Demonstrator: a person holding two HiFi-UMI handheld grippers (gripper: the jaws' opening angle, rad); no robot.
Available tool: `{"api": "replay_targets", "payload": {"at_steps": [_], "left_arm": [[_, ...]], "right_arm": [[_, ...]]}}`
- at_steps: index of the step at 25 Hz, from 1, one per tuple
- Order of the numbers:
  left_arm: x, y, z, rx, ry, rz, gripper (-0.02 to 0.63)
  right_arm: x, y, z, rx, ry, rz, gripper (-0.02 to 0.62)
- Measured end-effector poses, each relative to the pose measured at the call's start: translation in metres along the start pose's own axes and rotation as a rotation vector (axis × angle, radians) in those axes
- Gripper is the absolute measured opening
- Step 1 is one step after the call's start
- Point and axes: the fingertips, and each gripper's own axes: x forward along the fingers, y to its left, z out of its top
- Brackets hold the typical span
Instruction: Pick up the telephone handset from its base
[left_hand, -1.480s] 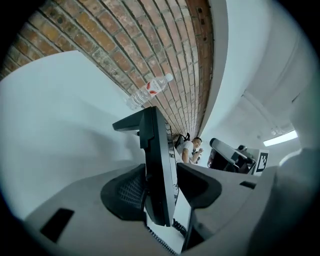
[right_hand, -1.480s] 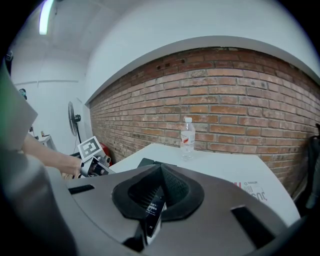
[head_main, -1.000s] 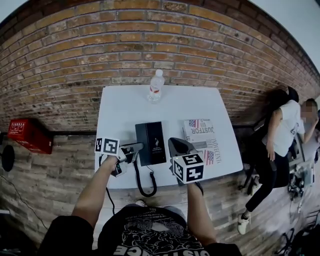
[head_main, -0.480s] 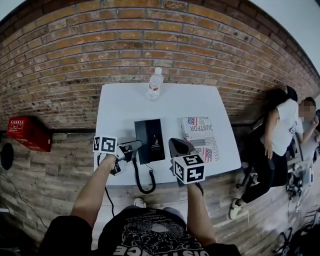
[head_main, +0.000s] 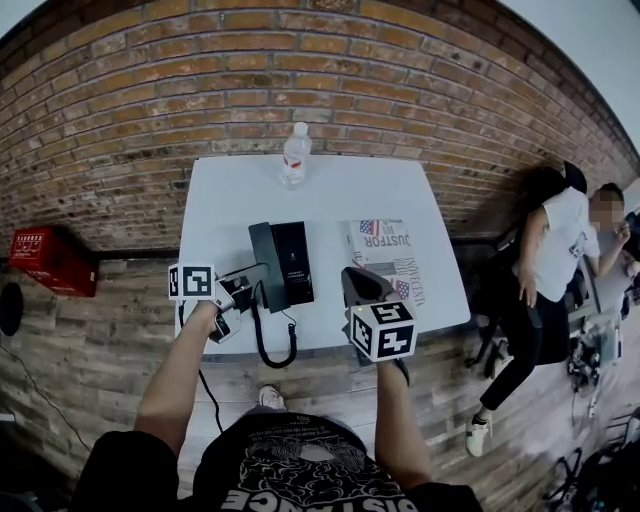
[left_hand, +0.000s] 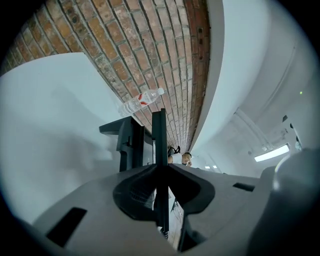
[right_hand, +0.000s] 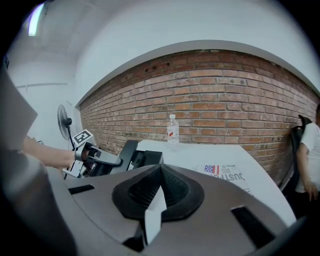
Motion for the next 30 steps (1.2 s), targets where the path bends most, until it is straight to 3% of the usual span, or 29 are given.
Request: {"api": "replay_targets", "payload": {"at_steps": [8, 20, 30], "left_arm": [[0.025, -0.055, -0.016, 0.103, -0.023, -0.014, 0.072], [0.063, -0.157, -0.062, 0.229, -0.037, -0.038, 0.072], [0.081, -0.216, -0.114, 0.336, -0.039, -0.029, 0.072]], "right_arm": [[-0.055, -0.028, -0.007, 0.008, -0.039, -0.037, 0.000], [-0.143, -0.063, -0.013, 0.044, -0.120, -0.095, 0.000], [-0.208, -0.077, -0.027, 0.043, -0.160, -0.125, 0.000]]}}
